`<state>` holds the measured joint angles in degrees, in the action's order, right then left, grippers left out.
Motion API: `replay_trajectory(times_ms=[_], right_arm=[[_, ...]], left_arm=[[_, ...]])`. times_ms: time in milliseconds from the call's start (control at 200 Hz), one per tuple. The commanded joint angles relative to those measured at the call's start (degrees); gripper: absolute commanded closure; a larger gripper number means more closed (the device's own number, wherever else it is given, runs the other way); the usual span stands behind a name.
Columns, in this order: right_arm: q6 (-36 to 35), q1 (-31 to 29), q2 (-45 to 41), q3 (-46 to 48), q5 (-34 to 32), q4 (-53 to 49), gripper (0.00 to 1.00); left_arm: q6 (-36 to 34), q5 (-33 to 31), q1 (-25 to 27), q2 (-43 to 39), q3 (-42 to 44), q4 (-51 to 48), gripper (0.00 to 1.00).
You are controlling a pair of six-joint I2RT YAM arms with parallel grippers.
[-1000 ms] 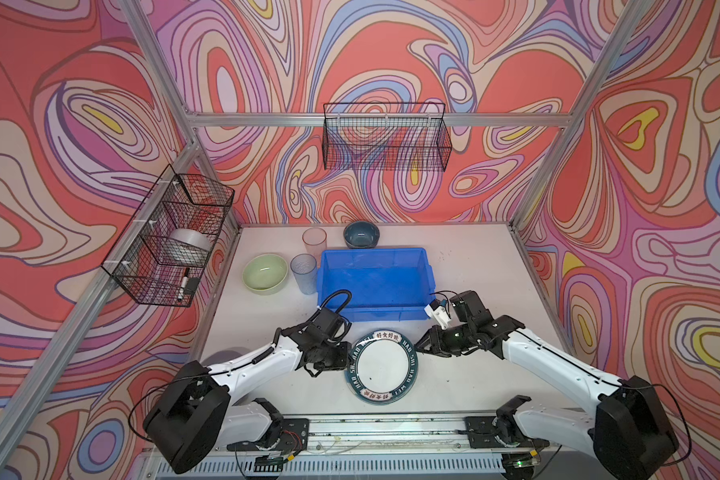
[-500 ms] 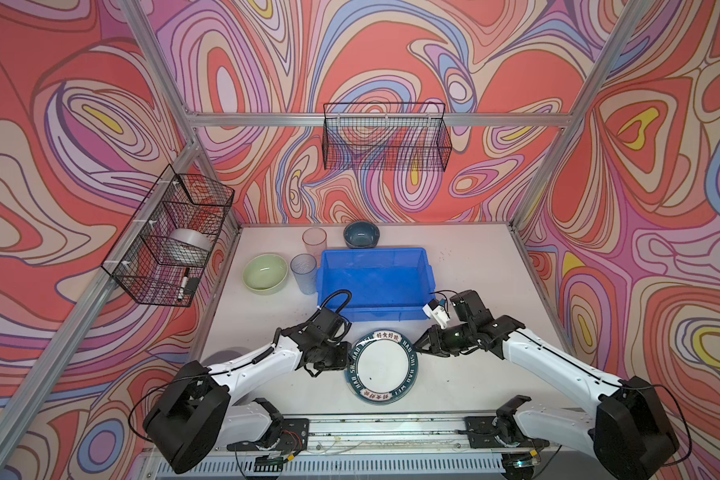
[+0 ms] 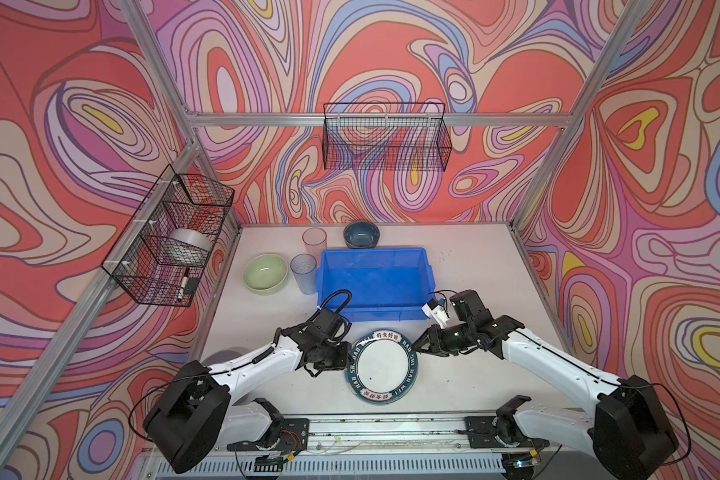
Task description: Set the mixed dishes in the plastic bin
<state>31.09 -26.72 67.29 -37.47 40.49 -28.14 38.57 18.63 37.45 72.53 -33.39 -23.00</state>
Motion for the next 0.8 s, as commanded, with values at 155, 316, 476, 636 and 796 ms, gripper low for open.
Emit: replay_trajectory(times_ms=[155,316,476,636,796], right_arm=[[-0.7,-0.3,0.5,0.8,-0.1,0.0,0.75],[0.0,-0.3,1.2,1.3,1.3,1.3,0.75],[0.0,-0.3,1.6,1.5,2.1,1.9,0.75],[0.1,-0.4,1.4,1.1,3.3,2.3,0.75],[-1.2,-0.4,1.0,-0.2,2.5,-0.1,0.75]], left_arm=[[-0.6,-2.5,0.3,1.9,1.3,-5.0,1.00],[-0.7,-2.5,0.3,2.0,1.3,-4.9,1.00],[-0.7,-2.5,0.3,2.2,1.4,-4.8,1.00],[-0.6,-2.5,0.3,2.4,1.2,-4.6,1.00],[-0.6,-2.5,0.3,2.5,0.9,-4.8,1.00]])
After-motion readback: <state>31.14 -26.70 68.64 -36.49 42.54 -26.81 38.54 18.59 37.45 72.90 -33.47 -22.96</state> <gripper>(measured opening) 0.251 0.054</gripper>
